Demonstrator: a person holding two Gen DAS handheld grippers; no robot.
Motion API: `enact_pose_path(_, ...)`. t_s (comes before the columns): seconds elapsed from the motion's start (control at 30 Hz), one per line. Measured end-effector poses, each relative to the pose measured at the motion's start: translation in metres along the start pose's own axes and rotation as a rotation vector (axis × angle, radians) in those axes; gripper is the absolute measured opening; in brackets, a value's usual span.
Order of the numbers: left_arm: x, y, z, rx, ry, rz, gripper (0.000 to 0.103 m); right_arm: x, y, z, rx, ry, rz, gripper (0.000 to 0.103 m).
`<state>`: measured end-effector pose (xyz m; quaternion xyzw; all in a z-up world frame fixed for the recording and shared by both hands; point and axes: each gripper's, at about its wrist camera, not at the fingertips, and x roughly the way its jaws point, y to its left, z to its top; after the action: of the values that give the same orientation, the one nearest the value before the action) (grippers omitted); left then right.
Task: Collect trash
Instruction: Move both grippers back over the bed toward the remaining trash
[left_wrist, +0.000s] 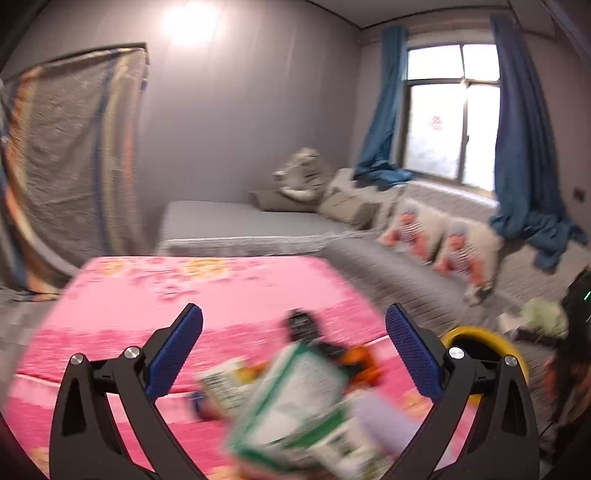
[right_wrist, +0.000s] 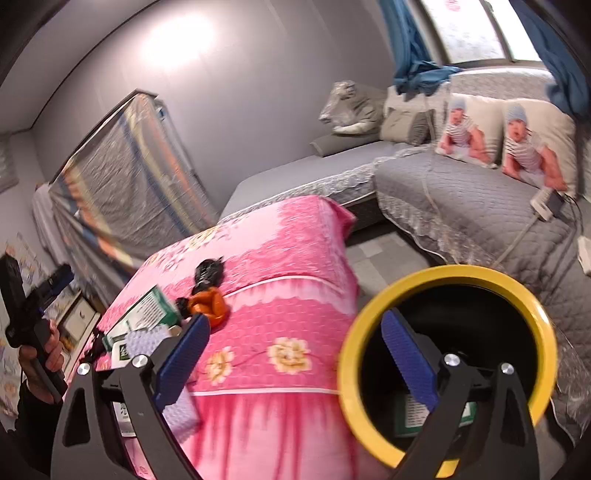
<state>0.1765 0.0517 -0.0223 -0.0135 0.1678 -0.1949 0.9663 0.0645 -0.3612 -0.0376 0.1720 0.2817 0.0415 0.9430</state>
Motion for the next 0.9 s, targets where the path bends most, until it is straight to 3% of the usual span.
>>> enact_pose_path(0.13, -0.024, 0.055, -0.033, 0.072, 0.069, 0.172, 0.095, 0.013, 0.027, 0.001, -0.04, 0.025, 0.024, 0.091)
enact_pose_path(0.3, -0.04, 0.112, -0.074, 0.062, 0.17, 0.272, 0.095, 0.029, 0.053, 0.001, -0.087, 0.055, 0.045, 0.091)
enact_pose_path(0.37, -0.045, 0.134, -0.088, 0.042, 0.212, 0.297, 0.095, 0.035, 0.065, 0.001, -0.113, 0.066, 0.052, 0.091)
enact_pose_path(0.63, -0.03, 0.161, -0.108, 0.032, 0.277, 0.335, 0.093, 0.047, 0.099, -0.003, -0.174, 0.092, 0.053, 0.091)
enact_pose_path(0.67, -0.026, 0.166, -0.109, 0.025, 0.286, 0.334, 0.089, 0.047, 0.101, -0.003, -0.18, 0.093, 0.052, 0.091)
enact_pose_path(0.73, -0.017, 0.175, -0.111, -0.005, 0.325, 0.311, 0.063, 0.048, 0.104, -0.004, -0.187, 0.094, 0.046, 0.091)
enact_pose_path(0.8, -0.009, 0.178, -0.115, -0.007, 0.349, 0.313, 0.048, 0.049, 0.106, -0.005, -0.195, 0.099, 0.044, 0.091)
enact_pose_path(0.83, -0.006, 0.178, -0.117, -0.004, 0.364, 0.312, 0.027, 0.049, 0.107, -0.006, -0.2, 0.1, 0.047, 0.091)
enact_pose_path(0.9, -0.004, 0.179, -0.119, -0.015, 0.368, 0.309, 0.02, 0.048, 0.111, -0.007, -0.22, 0.1, 0.055, 0.091)
